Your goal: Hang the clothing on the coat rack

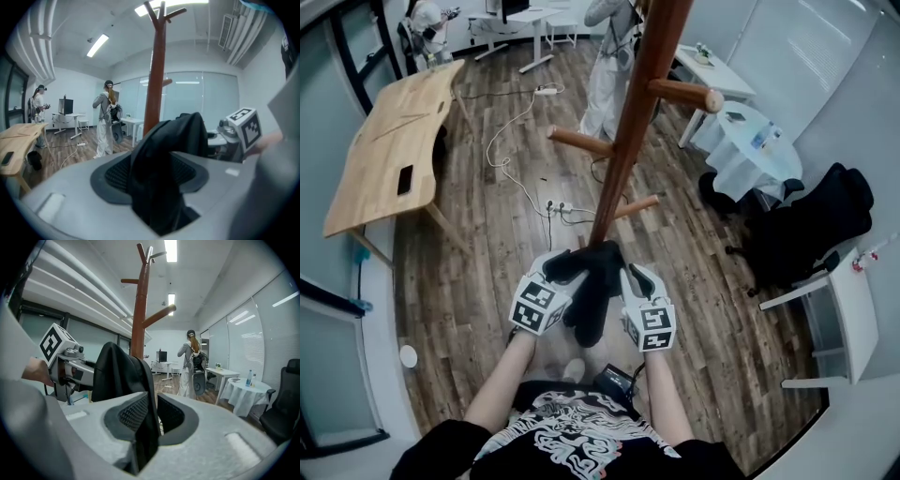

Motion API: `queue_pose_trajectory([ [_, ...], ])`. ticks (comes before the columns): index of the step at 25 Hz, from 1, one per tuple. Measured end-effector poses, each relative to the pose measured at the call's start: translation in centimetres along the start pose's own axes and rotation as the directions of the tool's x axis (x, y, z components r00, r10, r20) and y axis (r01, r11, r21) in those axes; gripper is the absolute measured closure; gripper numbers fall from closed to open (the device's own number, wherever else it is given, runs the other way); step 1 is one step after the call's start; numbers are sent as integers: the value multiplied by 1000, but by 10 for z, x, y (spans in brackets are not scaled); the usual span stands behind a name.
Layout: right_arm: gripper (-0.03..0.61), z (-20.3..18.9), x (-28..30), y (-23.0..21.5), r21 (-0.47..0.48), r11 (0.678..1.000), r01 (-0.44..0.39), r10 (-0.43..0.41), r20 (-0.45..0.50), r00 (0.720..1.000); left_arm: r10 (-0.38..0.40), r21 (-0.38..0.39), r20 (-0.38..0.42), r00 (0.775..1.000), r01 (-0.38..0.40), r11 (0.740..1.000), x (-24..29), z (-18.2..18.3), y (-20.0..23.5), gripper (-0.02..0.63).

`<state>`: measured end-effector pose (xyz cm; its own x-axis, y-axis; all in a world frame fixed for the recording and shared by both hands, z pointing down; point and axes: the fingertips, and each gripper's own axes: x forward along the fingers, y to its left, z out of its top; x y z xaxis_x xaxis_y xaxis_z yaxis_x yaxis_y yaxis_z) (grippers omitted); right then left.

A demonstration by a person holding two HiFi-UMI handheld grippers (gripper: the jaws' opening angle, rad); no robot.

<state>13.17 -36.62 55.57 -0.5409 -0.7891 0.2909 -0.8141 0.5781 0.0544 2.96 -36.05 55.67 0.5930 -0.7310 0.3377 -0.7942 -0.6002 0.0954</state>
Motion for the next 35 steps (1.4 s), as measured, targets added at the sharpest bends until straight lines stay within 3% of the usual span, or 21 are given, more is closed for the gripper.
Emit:
queue_pose_trajectory([
  [6,517,-1,-11,-1,12,999,38,-38,0,999,33,-56,25,999,-32,998,-13,-2,15,311],
  [13,517,16,-24,13,14,994,108,-109,56,992,30,-42,67,997,-28,999,-35,6,27,322],
  [20,520,28,-32,33,35,991,128,-131,80,988,24,-9,77,997,-24,1000,-56,8,35,401],
  [22,523,34,-39,39,48,987,156,-160,107,981,36,20,90,995,-38,999,-68,8,37,474],
  [24,525,43,-47,45,58,981,185,-192,141,971,60,77,110,992,-69,995,-81,13,39,608],
  [25,525,47,-51,48,56,978,199,-205,154,967,64,100,117,991,-76,992,-88,15,40,624],
  [28,578,57,-64,61,29,966,258,-258,184,948,54,109,114,992,-66,992,-105,13,41,624],
  [32,578,63,-80,83,25,954,300,-299,200,933,-15,105,126,992,1,994,-129,7,32,624],
  [35,578,65,-90,104,34,951,308,-308,195,931,-68,55,133,989,61,997,-146,1,23,626],
])
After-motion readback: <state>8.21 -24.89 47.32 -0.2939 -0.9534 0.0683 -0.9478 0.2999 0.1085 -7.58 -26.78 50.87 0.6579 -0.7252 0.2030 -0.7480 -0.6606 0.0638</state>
